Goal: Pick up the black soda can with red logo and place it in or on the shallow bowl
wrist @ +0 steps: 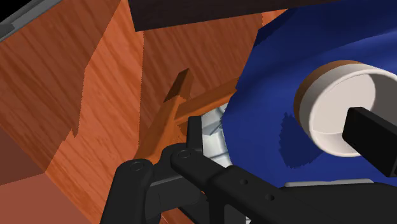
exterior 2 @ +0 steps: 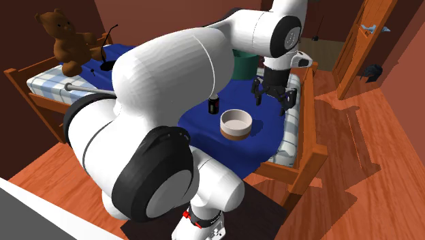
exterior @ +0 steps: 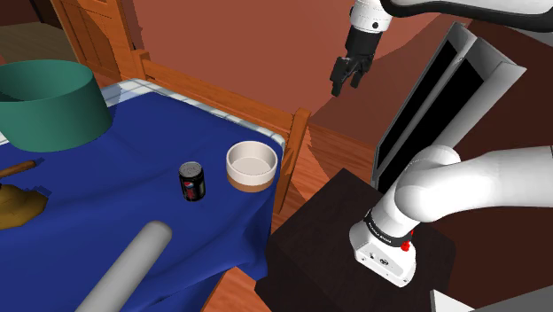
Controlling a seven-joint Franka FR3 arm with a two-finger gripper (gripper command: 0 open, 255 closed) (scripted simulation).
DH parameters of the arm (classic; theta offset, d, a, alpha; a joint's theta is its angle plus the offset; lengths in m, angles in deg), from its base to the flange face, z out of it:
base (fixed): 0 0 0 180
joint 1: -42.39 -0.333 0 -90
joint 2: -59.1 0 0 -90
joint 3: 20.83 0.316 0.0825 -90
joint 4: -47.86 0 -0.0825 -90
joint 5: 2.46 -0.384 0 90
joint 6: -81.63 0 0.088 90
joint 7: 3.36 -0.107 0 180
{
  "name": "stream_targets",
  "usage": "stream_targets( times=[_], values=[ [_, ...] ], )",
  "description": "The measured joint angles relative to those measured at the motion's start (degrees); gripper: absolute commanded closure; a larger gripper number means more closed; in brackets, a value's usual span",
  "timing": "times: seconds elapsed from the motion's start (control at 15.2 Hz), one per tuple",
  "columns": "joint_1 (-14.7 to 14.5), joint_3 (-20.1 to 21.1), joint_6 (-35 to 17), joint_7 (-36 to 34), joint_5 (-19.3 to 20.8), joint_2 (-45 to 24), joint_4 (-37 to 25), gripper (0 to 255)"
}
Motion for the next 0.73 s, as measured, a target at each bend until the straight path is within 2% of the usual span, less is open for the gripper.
stream_targets(
  times=[0.2,0.73],
  values=[
    [-0.5,1.1,-1.4,-1.4,-0.9,-0.7,0.8,0],
    [-4.2,8.8,-10.2,-10.4,-6.7,-7.3,2.9,0]
  ],
)
